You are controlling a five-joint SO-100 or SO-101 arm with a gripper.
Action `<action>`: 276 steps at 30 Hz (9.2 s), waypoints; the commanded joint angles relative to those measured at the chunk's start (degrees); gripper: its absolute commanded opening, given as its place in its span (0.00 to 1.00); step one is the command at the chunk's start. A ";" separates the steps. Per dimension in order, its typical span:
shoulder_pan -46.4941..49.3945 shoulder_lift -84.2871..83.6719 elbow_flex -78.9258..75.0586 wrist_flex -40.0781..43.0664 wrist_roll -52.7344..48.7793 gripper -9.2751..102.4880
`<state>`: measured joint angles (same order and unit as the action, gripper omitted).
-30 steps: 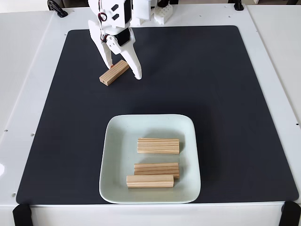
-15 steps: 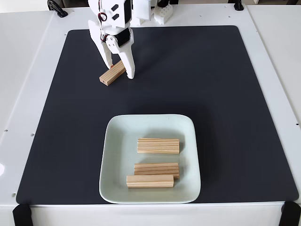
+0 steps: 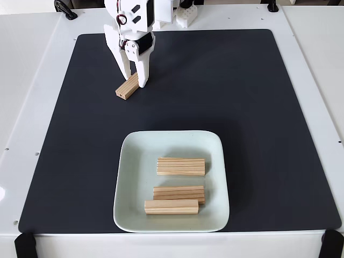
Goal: Pick up the wooden block and place them on the plate.
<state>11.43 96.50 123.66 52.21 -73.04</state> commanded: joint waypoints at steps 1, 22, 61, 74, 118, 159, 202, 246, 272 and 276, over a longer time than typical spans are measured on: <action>0.00 1.23 -1.85 -0.53 3.69 0.08; -18.63 -8.09 -45.62 0.26 54.32 0.08; -22.68 -46.85 -81.91 -0.53 74.00 0.08; -23.55 -46.93 -85.17 0.26 76.03 0.08; -23.64 -10.81 -49.92 -0.62 75.15 0.13; -27.25 89.65 17.84 -27.33 76.03 0.08; -19.25 97.47 56.60 -2.55 87.89 0.08; -19.78 96.50 55.99 -3.25 87.98 0.08; -19.69 96.50 55.99 -3.25 87.98 0.08; -19.69 96.50 55.99 -3.25 87.98 0.08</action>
<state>-8.35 193.18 180.35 49.39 14.77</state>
